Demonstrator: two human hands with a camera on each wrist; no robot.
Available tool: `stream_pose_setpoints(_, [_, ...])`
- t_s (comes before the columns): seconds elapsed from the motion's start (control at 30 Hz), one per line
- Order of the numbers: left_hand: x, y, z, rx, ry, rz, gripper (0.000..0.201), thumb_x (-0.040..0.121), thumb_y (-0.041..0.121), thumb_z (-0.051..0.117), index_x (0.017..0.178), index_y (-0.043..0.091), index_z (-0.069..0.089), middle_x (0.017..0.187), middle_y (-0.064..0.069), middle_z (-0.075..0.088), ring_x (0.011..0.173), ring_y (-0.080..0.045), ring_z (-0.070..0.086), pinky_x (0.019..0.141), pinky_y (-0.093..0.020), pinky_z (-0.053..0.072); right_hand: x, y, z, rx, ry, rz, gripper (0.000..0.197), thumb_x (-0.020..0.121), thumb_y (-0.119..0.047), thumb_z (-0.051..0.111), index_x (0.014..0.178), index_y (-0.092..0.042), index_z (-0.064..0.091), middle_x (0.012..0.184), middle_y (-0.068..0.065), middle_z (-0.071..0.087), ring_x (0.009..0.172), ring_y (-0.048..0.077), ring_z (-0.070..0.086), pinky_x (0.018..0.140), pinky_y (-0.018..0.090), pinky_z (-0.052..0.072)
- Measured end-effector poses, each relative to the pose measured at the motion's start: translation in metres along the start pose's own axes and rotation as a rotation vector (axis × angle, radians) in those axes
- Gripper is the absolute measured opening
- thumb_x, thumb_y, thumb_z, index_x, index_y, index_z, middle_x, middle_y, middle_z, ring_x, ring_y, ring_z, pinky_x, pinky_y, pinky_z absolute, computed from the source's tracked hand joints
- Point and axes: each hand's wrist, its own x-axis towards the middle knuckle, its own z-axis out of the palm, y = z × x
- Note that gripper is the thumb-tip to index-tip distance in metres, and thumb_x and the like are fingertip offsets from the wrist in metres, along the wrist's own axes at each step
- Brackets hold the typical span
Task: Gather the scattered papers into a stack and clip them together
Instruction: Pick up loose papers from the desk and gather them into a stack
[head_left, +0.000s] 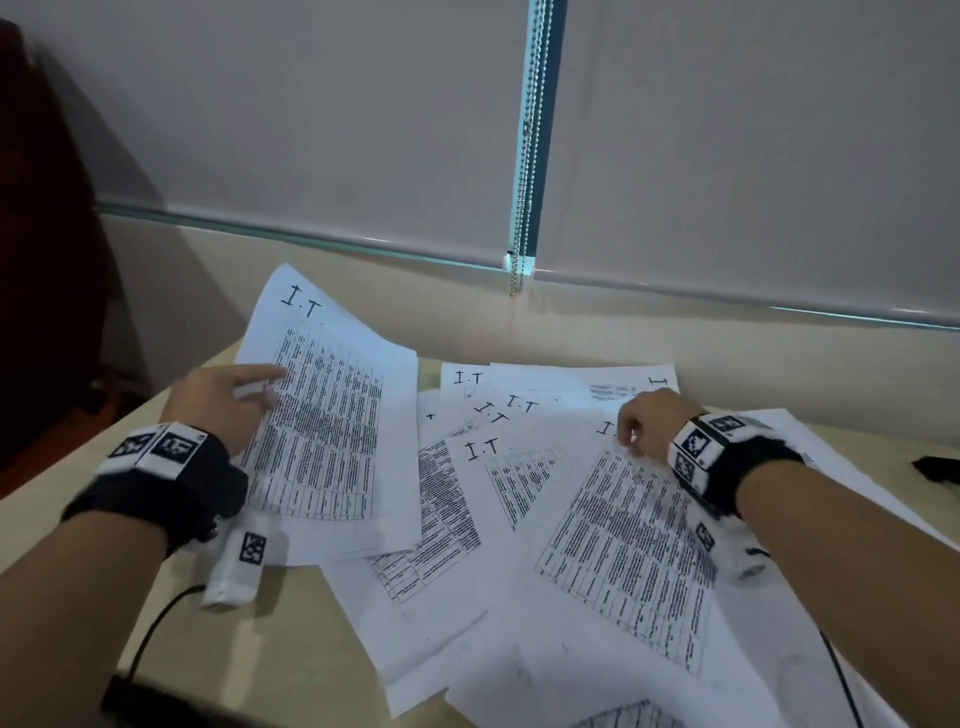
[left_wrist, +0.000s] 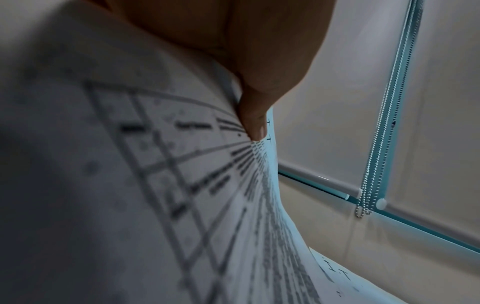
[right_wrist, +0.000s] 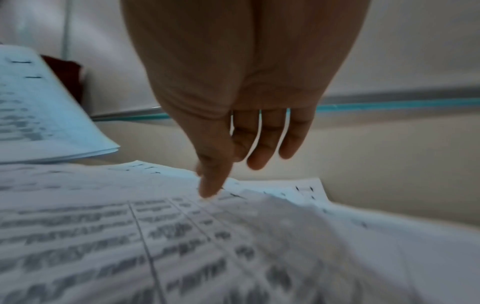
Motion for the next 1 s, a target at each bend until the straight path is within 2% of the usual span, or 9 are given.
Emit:
stream_pose_setpoints(0.07, [0.001,-0.004,0.004,-0.013,-0.003,0.007,0.026,0.086,0.01,0.064,0.106,0.025,0.07,0.091,-0.013,0.066,0.054,-0.012,0.051,0.045,0.001,0.036,0.003,-0.016,-0.005,-0.003,-0.018,-0.045,0.014,0.077,-0.023,0.068,0.09,-0.027,0.066,0.087,-0.013,0.056,0.099,0.015,0.058,0.082,0.028,0.048])
stream_pose_setpoints(0.17, [0.002,-0.007,0.009,-0.021,-0.017,0.001,0.024,0.084,0.013,0.066,0.104,0.027,0.071,0.093,-0.013,0.067,0.061,-0.023,0.059,0.044,-0.001,0.037,0.013,-0.03,0.007,-0.053,-0.143,0.038,0.095,0.062,-0.056,0.077,0.137,-0.017,0.035,0.133,0.006,0.045,0.119,0.027,0.05,0.097,0.04,0.043])
stream_pose_setpoints(0.3, [0.003,-0.013,0.014,-0.026,-0.034,0.001,0.022,0.083,0.015,0.068,0.094,0.034,0.07,0.097,-0.012,0.07,0.083,-0.038,0.065,0.047,-0.001,0.037,0.017,-0.019,0.013,-0.055,-0.198,0.154,0.145,0.03,-0.077,0.073,0.148,-0.024,0.008,0.151,0.012,0.024,0.135,0.035,0.035,0.103,0.055,0.038])
stream_pose_setpoints(0.53, [0.006,-0.019,0.019,-0.034,-0.04,-0.008,0.023,0.084,0.018,0.067,0.098,0.035,0.07,0.112,-0.012,0.069,0.08,-0.037,0.066,0.042,-0.004,0.04,0.016,0.001,0.009,-0.078,-0.119,0.17,0.114,0.049,-0.058,0.082,0.14,-0.017,0.026,0.132,0.011,0.042,0.119,0.033,0.051,0.09,0.044,0.046])
stream_pose_setpoints(0.63, [0.006,-0.019,0.02,-0.053,-0.036,-0.015,0.023,0.084,0.018,0.067,0.1,0.033,0.071,0.115,-0.013,0.068,0.078,-0.032,0.065,0.043,-0.007,0.04,0.018,0.0,-0.001,-0.071,-0.043,0.106,0.042,0.073,-0.027,0.069,0.109,-0.008,0.058,0.099,0.005,0.064,0.089,0.025,0.061,0.072,0.031,0.053])
stream_pose_setpoints(0.7, [0.007,-0.02,0.02,-0.066,-0.032,-0.018,0.023,0.084,0.018,0.067,0.1,0.033,0.071,0.116,-0.013,0.068,0.08,-0.029,0.064,0.046,-0.004,0.04,0.014,-0.015,-0.011,-0.135,-0.034,0.01,0.005,0.078,-0.02,0.062,0.081,-0.016,0.06,0.087,0.003,0.06,0.082,0.024,0.058,0.065,0.027,0.048])
stream_pose_setpoints(0.8, [0.006,-0.019,0.019,-0.081,-0.019,-0.032,0.023,0.084,0.018,0.067,0.101,0.032,0.071,0.116,-0.013,0.068,0.081,-0.029,0.063,0.047,0.003,0.037,0.013,-0.052,-0.013,-0.143,0.069,-0.256,0.005,0.079,-0.022,0.058,0.081,-0.022,0.062,0.103,0.001,0.052,0.101,0.026,0.057,0.08,0.034,0.049])
stream_pose_setpoints(0.87, [0.005,-0.017,0.019,-0.085,-0.026,-0.039,0.023,0.084,0.018,0.067,0.102,0.031,0.071,0.114,-0.013,0.068,0.078,-0.028,0.062,0.047,-0.005,0.039,0.015,-0.084,-0.008,-0.128,0.039,-0.397,0.004,0.08,-0.019,0.061,0.081,-0.023,0.062,0.126,-0.002,0.049,0.119,0.022,0.048,0.095,0.04,0.045])
stream_pose_setpoints(1.0, [0.002,-0.012,0.015,-0.076,-0.044,-0.015,0.022,0.084,0.018,0.067,0.098,0.035,0.07,0.111,-0.014,0.069,0.069,-0.031,0.062,0.054,-0.02,0.042,0.023,-0.128,0.0,-0.032,-0.09,-0.412,0.03,0.068,-0.008,0.075,0.071,-0.028,0.052,0.109,-0.002,0.062,0.099,0.02,0.059,0.083,0.034,0.05])
